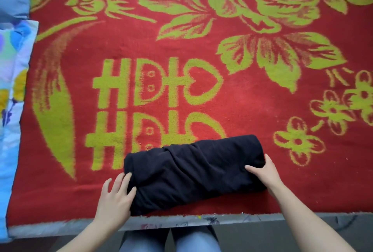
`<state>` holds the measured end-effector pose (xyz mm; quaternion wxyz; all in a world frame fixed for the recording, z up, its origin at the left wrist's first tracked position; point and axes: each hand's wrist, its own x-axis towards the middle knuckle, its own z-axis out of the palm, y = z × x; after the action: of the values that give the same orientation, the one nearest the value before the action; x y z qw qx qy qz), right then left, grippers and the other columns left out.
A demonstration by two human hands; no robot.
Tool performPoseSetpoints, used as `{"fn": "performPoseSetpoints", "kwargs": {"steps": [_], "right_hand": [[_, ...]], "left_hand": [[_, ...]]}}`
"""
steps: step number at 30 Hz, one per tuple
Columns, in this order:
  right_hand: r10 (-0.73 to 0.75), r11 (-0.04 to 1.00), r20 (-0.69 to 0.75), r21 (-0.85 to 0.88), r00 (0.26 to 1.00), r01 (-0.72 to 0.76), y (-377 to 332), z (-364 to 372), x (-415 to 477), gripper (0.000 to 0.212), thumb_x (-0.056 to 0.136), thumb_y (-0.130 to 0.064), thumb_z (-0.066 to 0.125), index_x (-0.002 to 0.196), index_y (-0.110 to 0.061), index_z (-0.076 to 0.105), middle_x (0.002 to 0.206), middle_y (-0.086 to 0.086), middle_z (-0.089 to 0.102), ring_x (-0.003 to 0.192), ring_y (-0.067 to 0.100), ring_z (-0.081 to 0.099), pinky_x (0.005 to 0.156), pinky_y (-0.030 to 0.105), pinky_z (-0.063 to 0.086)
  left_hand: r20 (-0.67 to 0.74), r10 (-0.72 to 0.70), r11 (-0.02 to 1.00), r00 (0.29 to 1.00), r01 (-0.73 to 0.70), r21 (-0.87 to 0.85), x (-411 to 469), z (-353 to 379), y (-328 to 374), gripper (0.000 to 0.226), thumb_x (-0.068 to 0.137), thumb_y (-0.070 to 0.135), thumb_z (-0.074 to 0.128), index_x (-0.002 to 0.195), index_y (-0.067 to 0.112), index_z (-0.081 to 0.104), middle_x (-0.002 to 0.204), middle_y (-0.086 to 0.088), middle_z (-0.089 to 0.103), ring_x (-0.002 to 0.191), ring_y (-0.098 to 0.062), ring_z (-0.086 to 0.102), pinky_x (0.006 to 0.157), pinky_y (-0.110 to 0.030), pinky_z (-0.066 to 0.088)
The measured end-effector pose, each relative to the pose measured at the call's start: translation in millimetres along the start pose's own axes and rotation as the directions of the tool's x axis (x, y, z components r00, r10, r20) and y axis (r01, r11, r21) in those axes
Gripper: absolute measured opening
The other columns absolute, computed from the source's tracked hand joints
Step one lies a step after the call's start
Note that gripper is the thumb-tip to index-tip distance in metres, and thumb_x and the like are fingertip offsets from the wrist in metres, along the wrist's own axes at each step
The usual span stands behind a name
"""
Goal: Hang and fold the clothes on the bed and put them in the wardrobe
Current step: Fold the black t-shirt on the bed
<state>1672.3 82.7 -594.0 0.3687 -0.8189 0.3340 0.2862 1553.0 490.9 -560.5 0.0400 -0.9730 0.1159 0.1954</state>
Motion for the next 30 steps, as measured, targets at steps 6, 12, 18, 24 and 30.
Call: {"fn": "performPoseSetpoints", "kwargs": {"steps": [6, 12, 18, 24, 30], "right_hand": [[0.126, 0.962, 0.248, 0.205, 0.961, -0.179, -11.3, -28.4, -13.5, 0.015, 0.076, -0.005, 0.073, 0.09, -0.006, 0.067, 0.076, 0.006, 0.071, 0.067, 0.02, 0.065, 0.051, 0.025, 0.049], [0.127, 0.89, 0.098, 0.429, 0.987, -0.158, -9.4, -27.8, -32.1, 0.012, 0.076, 0.003, 0.069, 0.081, -0.007, 0.064, 0.081, 0.013, 0.068, 0.068, 0.026, 0.062, 0.053, 0.031, 0.053], [0.088, 0.852, 0.011, 0.517, 0.996, -0.081, -14.9, -22.5, -42.0, 0.018, 0.078, 0.003, 0.068, 0.089, -0.01, 0.065, 0.082, 0.008, 0.067, 0.072, 0.024, 0.063, 0.057, 0.033, 0.05], [0.045, 0.902, -0.232, 0.428, 0.972, 0.06, -47.7, -11.6, -77.5, 0.012, 0.078, -0.002, 0.07, 0.08, -0.009, 0.06, 0.09, 0.017, 0.064, 0.082, 0.03, 0.06, 0.076, 0.042, 0.049], [-0.446, 0.895, -0.269, -0.16, 0.854, 0.417, -105.8, 70.3, -175.3, 0.014, 0.078, -0.017, 0.068, 0.089, -0.016, 0.06, 0.094, 0.007, 0.058, 0.088, 0.029, 0.058, 0.071, 0.033, 0.038]], "left_hand": [[0.158, 0.031, 0.995, 0.987, -0.015, -0.103, 13.6, -3.0, 19.2, 0.058, 0.078, 0.029, 0.033, 0.129, 0.015, 0.058, 0.139, -0.013, 0.049, 0.127, -0.033, 0.047, 0.095, -0.057, 0.041], [0.576, -0.491, 0.761, 0.654, 0.643, -0.081, 21.4, 15.8, -8.6, 0.064, 0.093, 0.052, 0.035, 0.146, 0.021, 0.017, 0.146, -0.009, 0.034, 0.132, -0.029, 0.035, 0.101, -0.045, 0.032], [0.555, -0.563, 0.443, 0.612, 0.791, -0.423, 23.2, 20.2, -6.6, 0.009, 0.085, 0.008, 0.047, 0.088, 0.016, 0.05, 0.095, -0.009, 0.061, 0.085, -0.03, 0.054, 0.068, -0.031, 0.039], [0.598, -0.563, 0.27, 0.57, 0.811, -0.519, 17.8, 22.2, -33.0, 0.013, 0.08, 0.003, 0.051, 0.078, 0.014, 0.058, 0.073, -0.007, 0.061, 0.075, -0.029, 0.055, 0.063, -0.03, 0.038], [0.627, -0.374, 0.13, 0.683, 0.708, -0.694, 11.2, 21.5, -48.1, 0.011, 0.09, 0.006, 0.053, 0.095, 0.011, 0.061, 0.078, -0.009, 0.063, 0.059, -0.019, 0.053, 0.051, -0.024, 0.037]]}}
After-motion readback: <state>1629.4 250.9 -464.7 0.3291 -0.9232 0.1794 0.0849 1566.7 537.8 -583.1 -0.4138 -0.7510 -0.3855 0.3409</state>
